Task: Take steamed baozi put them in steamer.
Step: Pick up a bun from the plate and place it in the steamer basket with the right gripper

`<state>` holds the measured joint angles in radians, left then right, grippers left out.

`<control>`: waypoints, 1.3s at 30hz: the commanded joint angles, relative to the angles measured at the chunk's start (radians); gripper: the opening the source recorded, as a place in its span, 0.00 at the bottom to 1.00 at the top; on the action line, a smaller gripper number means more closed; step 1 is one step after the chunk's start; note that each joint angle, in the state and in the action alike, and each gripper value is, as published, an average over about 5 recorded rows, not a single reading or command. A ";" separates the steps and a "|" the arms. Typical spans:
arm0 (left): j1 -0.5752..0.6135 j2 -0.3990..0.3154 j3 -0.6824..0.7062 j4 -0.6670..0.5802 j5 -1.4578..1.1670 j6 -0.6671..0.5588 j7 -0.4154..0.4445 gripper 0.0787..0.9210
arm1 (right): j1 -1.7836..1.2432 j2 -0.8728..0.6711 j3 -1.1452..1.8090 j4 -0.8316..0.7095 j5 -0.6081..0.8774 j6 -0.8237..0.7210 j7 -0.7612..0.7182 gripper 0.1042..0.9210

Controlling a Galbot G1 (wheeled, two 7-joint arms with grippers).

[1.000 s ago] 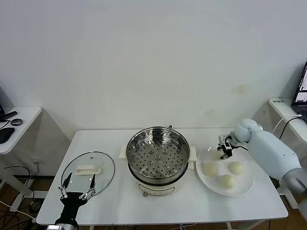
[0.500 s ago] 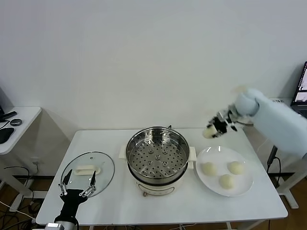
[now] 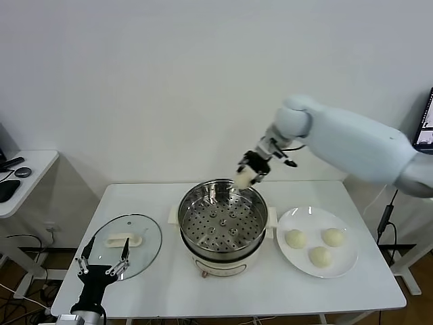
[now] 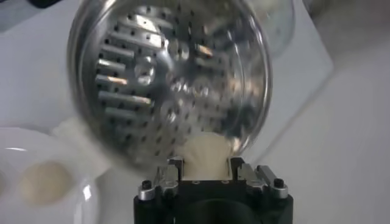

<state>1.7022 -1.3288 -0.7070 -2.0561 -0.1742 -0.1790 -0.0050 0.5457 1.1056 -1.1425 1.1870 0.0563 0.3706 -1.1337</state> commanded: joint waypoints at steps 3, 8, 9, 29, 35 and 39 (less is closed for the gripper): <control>0.004 -0.004 -0.022 -0.001 -0.008 -0.001 -0.001 0.88 | -0.025 0.227 -0.079 -0.072 -0.175 0.246 0.015 0.46; 0.002 -0.004 -0.032 0.003 -0.015 -0.001 -0.001 0.88 | -0.099 0.238 -0.051 -0.141 -0.312 0.295 0.025 0.47; 0.001 -0.004 -0.033 0.005 -0.017 0.000 -0.001 0.88 | -0.110 0.236 -0.047 -0.148 -0.329 0.301 0.028 0.47; -0.014 -0.005 -0.023 0.019 -0.015 0.003 -0.001 0.88 | -0.224 0.233 0.075 -0.226 -0.561 0.397 0.123 0.54; -0.013 -0.007 -0.022 0.017 -0.015 0.003 -0.001 0.88 | -0.204 0.220 0.066 -0.203 -0.488 0.386 0.136 0.67; -0.010 -0.004 -0.023 0.012 -0.016 0.005 0.000 0.88 | -0.127 0.175 0.024 -0.119 -0.346 0.304 0.108 0.80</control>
<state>1.6899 -1.3355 -0.7296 -2.0399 -0.1890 -0.1764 -0.0062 0.3700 1.3078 -1.1034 1.0098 -0.3922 0.7224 -1.0226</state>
